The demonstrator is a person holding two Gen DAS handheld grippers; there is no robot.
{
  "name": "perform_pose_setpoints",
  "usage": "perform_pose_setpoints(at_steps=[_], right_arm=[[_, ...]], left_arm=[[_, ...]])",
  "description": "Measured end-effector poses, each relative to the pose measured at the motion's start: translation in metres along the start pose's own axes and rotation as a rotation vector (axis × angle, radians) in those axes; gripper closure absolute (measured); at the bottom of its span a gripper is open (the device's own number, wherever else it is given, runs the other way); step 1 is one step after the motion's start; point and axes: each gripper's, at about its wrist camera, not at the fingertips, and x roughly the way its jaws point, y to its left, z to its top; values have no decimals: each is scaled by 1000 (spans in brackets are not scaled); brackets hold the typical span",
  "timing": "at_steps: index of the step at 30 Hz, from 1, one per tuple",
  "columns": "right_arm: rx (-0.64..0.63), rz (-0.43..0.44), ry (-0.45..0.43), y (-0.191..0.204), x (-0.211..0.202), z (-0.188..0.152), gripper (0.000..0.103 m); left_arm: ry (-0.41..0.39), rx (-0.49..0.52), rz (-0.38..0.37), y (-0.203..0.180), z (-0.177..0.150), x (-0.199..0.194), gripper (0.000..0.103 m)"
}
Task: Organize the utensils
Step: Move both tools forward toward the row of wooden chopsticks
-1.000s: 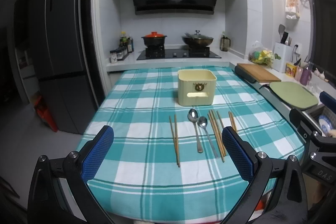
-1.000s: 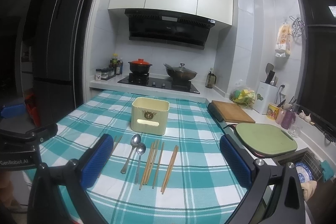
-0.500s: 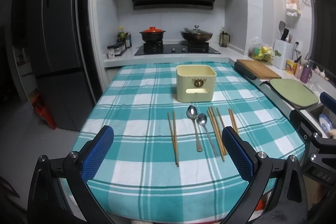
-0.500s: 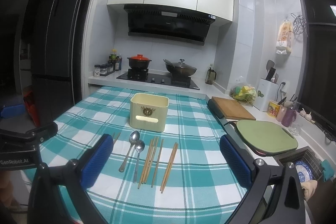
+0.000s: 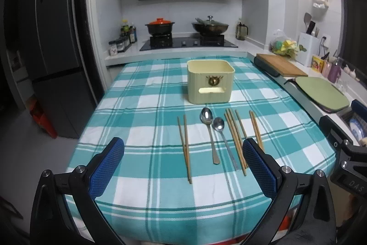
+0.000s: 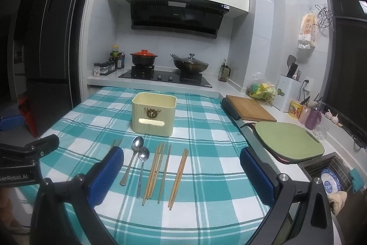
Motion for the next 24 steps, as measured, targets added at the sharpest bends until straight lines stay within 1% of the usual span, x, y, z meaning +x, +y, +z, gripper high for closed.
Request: perform_pose_setpoints(at_steps=[6,12,16,20,22,24], right_arm=[[5,-45,37,-8,22,-2,0],[0,-94,98,-13,50,-10,0],[-15,-111,132,-13,66,-16,0],[-23,-124,162,-15,79,-21,0],[-25,-124,181,-17,87,-26,0],[-30,-123,195,-17,94,-30,0]], left_arm=[[41,0,-9,5,1,26,0],[74,-7,-26,15,5,55,1],[98,-31,-7,20,3,76,1],[114,-48,12,22,-5,88,1],[149,-47,1,21,-8,96,1],[191,-21,-4,17,-12,105,1]])
